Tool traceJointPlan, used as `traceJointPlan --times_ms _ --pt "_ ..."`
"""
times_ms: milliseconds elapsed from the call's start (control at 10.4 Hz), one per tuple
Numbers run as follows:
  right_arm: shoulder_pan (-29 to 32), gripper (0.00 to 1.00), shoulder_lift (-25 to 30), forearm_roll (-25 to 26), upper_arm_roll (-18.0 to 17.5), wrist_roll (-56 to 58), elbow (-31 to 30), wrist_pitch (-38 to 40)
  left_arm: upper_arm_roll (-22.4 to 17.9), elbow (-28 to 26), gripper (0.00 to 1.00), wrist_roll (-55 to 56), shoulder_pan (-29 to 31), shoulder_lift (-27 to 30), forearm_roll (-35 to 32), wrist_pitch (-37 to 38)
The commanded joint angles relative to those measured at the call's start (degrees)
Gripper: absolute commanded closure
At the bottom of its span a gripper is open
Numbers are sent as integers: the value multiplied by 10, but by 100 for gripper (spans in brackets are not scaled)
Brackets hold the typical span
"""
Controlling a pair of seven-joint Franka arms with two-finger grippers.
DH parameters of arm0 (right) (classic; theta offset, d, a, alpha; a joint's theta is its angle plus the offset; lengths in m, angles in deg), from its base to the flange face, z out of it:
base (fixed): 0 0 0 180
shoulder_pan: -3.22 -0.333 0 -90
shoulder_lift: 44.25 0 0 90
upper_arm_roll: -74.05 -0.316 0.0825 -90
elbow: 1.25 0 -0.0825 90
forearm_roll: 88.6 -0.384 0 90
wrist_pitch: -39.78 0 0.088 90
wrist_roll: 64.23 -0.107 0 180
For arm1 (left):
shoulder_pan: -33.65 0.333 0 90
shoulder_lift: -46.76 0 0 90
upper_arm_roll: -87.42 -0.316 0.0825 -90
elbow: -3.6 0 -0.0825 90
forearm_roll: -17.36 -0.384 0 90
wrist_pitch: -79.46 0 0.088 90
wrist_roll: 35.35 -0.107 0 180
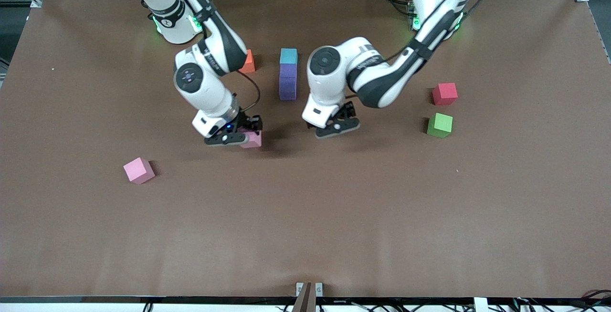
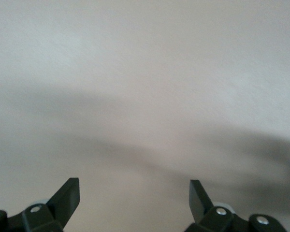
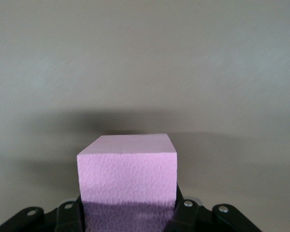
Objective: Arrange blocks into number 1
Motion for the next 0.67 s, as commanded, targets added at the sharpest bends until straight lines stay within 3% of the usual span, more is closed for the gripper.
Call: traceJointPlan --times_ms 0,193,289,578 --pt "-50 56 19 3 2 -58 -29 -7 122 -83 0 -69 179 42 -9 -1" --pt "-92 56 17 4 2 -100 -41 -8 240 -151 0 -137 349 44 -21 -2" --pt "-113 56 7 5 2 -129 -39 -9 266 -180 0 -162 406 45 -53 -2" --pt "-122 56 -22 10 2 -143 -30 -29 274 -243 0 -258 507 46 -89 -4"
